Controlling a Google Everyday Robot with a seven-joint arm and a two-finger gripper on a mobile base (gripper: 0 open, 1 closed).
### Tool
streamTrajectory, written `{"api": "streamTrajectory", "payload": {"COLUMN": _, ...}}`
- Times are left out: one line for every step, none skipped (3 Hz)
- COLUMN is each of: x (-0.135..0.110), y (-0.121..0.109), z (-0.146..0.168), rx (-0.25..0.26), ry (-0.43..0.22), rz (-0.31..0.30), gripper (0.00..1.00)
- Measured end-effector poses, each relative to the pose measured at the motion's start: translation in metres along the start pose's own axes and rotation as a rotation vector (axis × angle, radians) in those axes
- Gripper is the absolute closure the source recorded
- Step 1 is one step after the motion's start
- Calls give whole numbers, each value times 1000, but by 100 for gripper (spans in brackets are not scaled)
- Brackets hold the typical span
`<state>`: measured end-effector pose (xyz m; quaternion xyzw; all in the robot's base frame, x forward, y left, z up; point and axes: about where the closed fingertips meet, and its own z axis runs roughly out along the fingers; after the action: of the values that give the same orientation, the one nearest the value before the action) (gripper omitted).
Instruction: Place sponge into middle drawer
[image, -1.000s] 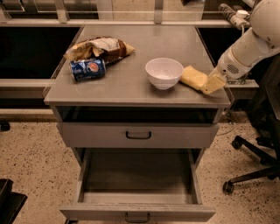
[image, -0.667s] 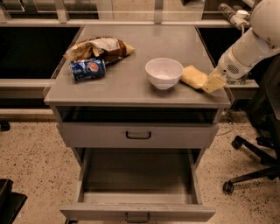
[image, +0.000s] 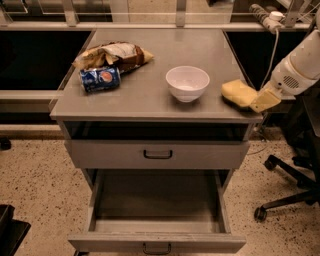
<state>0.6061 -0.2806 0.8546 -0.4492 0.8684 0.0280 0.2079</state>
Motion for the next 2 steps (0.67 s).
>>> {"api": "streamTrajectory", "payload": {"x": 33, "y": 43, "z": -35, "rx": -12, "ry": -49, "rz": 141, "gripper": 100}}
{"api": "streamTrajectory", "payload": {"x": 64, "y": 82, "z": -36, "rx": -97, "ry": -167, "rz": 258, "gripper": 100}}
